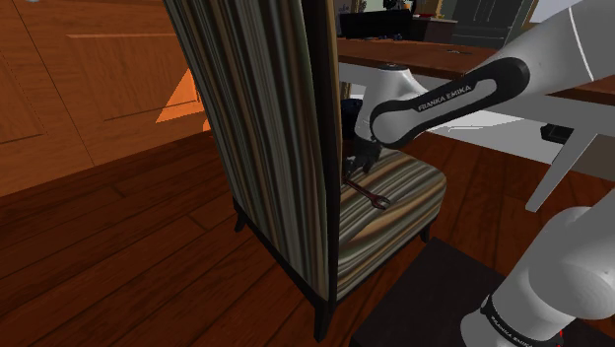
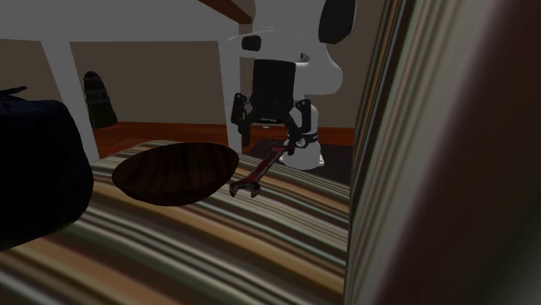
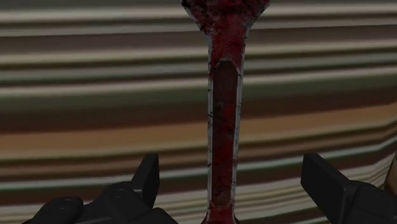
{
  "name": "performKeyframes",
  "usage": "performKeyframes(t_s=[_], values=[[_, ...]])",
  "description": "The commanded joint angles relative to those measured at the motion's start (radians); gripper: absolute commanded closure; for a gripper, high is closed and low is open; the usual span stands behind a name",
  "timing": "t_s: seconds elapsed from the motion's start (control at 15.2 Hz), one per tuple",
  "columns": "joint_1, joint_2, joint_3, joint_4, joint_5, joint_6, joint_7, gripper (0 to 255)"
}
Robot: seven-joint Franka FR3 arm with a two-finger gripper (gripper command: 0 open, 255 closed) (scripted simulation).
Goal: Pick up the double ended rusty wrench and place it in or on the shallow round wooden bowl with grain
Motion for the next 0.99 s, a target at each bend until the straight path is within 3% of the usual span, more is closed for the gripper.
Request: performKeyframes(t_s=[0.0, 0.13, 0.66, 0.73, 0.92], values=[[-0.002, 0.022, -0.001, -0.008, -0.003, 0.031, 0.0, 0], [-0.005, 0.051, -0.001, -0.018, -0.008, 0.069, 0.003, 0], [-0.005, 0.05, -0.001, -0.018, -0.008, 0.069, 0.003, 0], [-0.005, 0.05, -0.001, -0.018, -0.008, 0.069, 0.003, 255], [-0.004, 0.052, 0.0, -0.017, -0.008, 0.07, 0.005, 255]])
